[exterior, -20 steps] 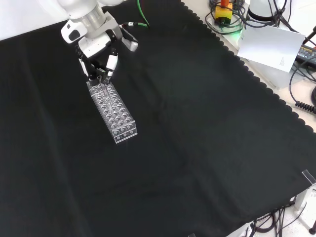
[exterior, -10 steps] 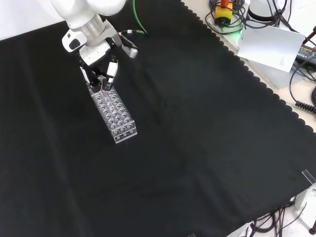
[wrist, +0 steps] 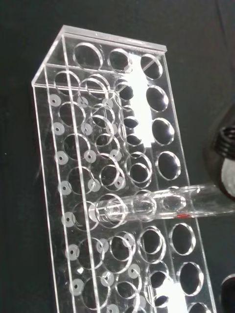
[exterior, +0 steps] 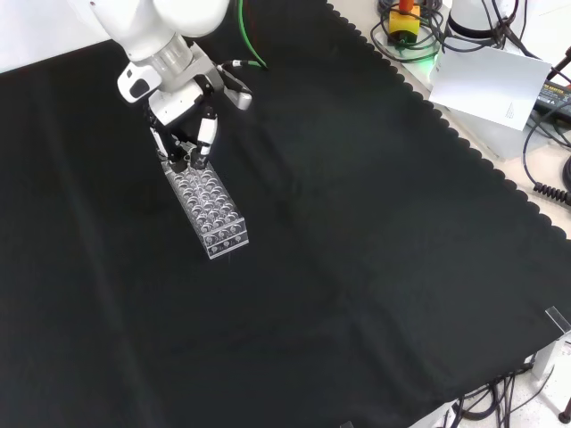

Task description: Put the test tube back in the rack.

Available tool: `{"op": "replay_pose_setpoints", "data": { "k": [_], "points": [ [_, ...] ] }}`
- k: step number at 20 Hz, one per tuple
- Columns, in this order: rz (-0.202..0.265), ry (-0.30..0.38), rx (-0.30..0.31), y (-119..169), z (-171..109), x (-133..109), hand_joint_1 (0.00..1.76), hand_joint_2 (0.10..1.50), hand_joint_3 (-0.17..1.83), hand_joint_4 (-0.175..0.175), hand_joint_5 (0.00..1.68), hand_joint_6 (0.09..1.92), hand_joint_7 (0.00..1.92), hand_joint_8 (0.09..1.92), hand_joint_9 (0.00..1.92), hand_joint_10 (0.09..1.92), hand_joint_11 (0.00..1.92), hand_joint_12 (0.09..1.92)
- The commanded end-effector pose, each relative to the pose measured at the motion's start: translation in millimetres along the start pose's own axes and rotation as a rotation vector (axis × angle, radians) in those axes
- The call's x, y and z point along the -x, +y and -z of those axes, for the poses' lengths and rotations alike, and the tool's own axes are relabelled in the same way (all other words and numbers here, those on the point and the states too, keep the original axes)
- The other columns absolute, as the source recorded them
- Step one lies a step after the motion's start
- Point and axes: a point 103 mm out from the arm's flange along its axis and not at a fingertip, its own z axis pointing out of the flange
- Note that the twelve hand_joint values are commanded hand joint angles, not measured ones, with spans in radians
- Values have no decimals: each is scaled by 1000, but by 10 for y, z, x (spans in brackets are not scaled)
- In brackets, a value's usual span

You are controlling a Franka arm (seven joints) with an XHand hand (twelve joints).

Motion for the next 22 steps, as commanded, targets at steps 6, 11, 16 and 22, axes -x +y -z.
{"op": "replay_pose_setpoints", "data": {
  "k": [6, 11, 16, 22],
  "points": [
    [-5, 17, -18, -46, -96, 31, 1326, 1046, -175, -175, 1410, 87, 1409, 577, 1796, 87, 1540, 738],
    [0, 18, -17, -52, -94, 37, 1326, 1046, -175, -175, 1410, 87, 1408, 578, 1797, 87, 1540, 738],
    [22, 104, -97, -4, -106, 32, 1410, 1028, -175, -175, 1424, 87, 1368, 621, 1573, 87, 1471, 770],
    [51, 206, -138, 3, -88, 60, 1069, 912, -123, -83, 923, 506, 866, 796, 1242, 87, 781, 1319]
  ]
}}
